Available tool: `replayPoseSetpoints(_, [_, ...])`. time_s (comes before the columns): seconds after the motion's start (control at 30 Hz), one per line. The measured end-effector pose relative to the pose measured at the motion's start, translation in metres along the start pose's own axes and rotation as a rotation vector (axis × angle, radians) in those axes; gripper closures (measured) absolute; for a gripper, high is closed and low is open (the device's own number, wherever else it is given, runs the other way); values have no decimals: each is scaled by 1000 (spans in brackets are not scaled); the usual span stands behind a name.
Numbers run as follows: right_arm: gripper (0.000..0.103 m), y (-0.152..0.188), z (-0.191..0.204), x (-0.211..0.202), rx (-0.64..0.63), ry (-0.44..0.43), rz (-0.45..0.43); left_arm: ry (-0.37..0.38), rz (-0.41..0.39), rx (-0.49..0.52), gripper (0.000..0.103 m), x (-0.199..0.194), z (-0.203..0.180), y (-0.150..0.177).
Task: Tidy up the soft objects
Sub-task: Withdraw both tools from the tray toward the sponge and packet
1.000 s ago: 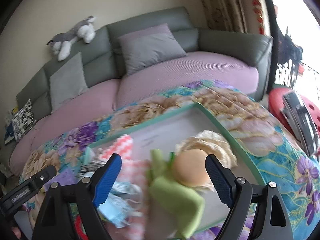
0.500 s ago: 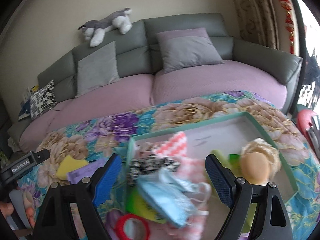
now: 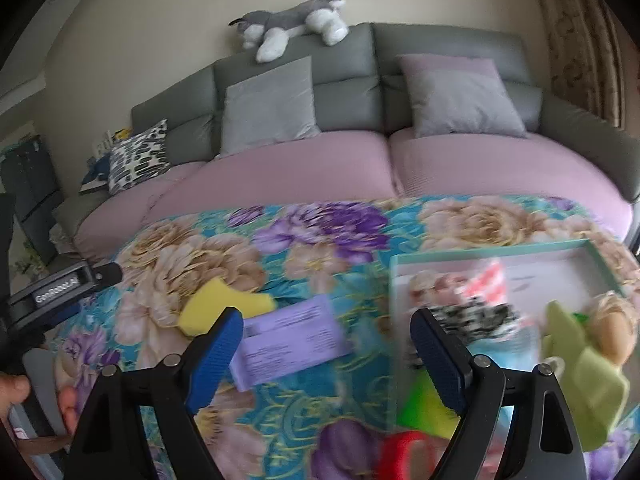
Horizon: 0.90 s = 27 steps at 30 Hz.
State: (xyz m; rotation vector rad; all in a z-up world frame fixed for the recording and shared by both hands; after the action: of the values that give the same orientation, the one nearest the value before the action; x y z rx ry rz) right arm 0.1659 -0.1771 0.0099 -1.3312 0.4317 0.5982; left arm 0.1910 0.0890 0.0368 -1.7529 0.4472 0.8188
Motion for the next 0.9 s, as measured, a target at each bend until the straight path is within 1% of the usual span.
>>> replayPoseSetpoints(0.07, [15, 4, 7, 8, 10, -26, 22, 2, 9, -3, 6, 3, 3, 2])
replayPoseSetpoints(0.23, [15, 12, 17, 30, 26, -38, 72, 7, 42, 4, 6, 17, 5, 6])
replayPoseSetpoints(0.43, [15, 20, 18, 49, 37, 5, 125, 9, 81, -16, 6, 34, 10, 12])
replayPoseSetpoints(0.53, [15, 21, 16, 55, 57, 9, 144, 8, 99, -14, 6, 41, 12, 13])
replayPoseSetpoints(0.7, [15, 14, 19, 66, 68, 6, 159, -11, 126, -4, 6, 48, 18, 17])
replayPoseSetpoints(0.8, [15, 12, 21, 77, 68, 12, 181, -12, 137, -10, 6, 50, 21, 18])
replayPoseSetpoints(0.9, [15, 9, 26, 84, 51, 20, 182, -11, 145, -12, 6, 53, 23, 19])
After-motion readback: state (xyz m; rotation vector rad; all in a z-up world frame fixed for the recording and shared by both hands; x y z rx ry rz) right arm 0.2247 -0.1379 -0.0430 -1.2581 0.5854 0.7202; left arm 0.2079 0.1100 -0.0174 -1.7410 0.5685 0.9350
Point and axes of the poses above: each gripper's, at about its wrist camera, not at the fingertips, and x roughly the way its jaws point, z to its left, y to its underside, the point moved 2 cm from there along x, roughly the way its jaws point, and after that the axes turned 1 degree about -y, right-handed, at the moved point
